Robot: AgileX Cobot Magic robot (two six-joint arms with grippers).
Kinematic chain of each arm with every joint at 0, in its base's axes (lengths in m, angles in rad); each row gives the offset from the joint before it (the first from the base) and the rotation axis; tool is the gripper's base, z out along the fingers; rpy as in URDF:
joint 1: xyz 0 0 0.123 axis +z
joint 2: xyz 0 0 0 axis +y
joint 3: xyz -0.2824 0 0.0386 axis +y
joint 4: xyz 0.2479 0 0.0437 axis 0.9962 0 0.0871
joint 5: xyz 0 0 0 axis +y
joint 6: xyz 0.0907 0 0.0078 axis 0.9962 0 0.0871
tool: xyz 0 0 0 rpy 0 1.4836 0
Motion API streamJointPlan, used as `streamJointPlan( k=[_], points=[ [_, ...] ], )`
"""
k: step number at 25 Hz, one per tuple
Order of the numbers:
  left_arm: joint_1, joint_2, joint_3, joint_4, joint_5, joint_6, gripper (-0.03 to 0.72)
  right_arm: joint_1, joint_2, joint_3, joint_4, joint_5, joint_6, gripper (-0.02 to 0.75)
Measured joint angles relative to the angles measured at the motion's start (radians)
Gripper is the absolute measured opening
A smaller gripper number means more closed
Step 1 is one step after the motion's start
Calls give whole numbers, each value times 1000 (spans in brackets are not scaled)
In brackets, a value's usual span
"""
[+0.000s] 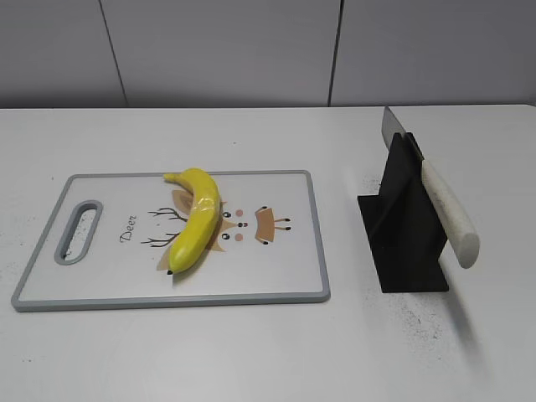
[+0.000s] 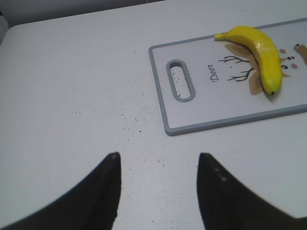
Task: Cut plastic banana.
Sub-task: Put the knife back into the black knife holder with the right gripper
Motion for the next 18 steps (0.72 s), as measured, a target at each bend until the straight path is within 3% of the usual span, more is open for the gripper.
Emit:
streamJointPlan(
  k=[4, 11, 18],
  points=[
    [0, 0, 0, 0, 0, 0, 490, 0, -1, 1, 16, 3, -4, 585],
    [0, 0, 0, 0, 0, 0, 490, 0, -1, -65, 24, 265, -33, 549],
    [0, 0, 0, -7, -1, 0, 490, 0, -14, -31, 43, 272, -49, 540]
  ],
)
